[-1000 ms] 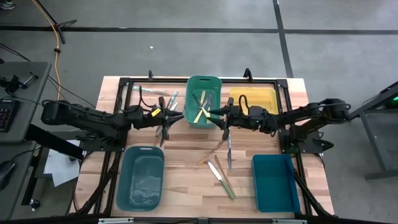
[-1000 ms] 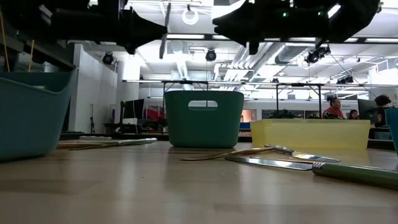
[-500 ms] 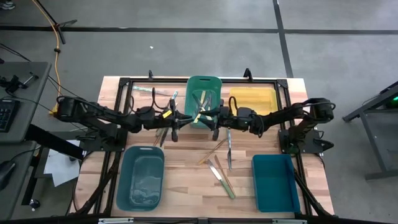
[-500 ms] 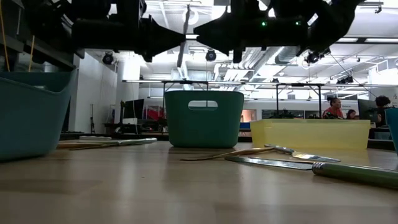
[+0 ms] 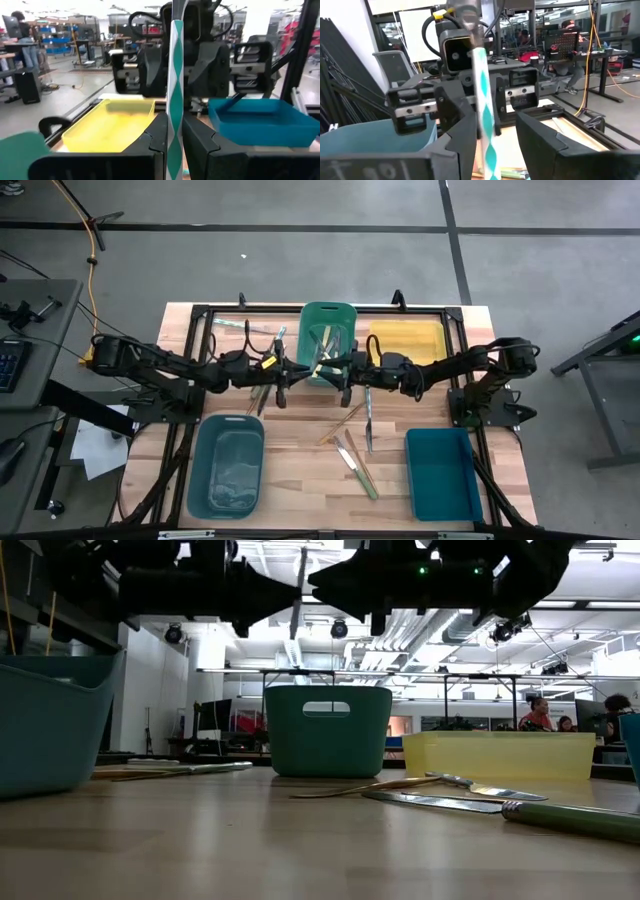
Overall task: Sort silverware by color (type)
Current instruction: Put the blue patterned knife into the yellow bin
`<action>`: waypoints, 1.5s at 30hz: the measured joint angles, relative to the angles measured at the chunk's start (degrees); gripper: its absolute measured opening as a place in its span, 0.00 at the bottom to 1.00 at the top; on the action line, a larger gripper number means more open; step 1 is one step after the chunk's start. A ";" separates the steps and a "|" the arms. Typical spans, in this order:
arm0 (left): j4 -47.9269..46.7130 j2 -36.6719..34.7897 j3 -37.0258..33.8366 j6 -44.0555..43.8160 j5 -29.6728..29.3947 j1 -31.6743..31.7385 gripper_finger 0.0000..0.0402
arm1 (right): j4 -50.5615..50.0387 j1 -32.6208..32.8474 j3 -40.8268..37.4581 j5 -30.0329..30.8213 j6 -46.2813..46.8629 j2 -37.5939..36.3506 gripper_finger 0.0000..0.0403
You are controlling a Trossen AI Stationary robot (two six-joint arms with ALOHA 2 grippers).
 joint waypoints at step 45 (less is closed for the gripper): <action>-5.05 5.97 4.66 -3.17 3.15 1.38 0.20 | -4.32 -0.51 0.02 -5.36 2.15 -0.66 0.07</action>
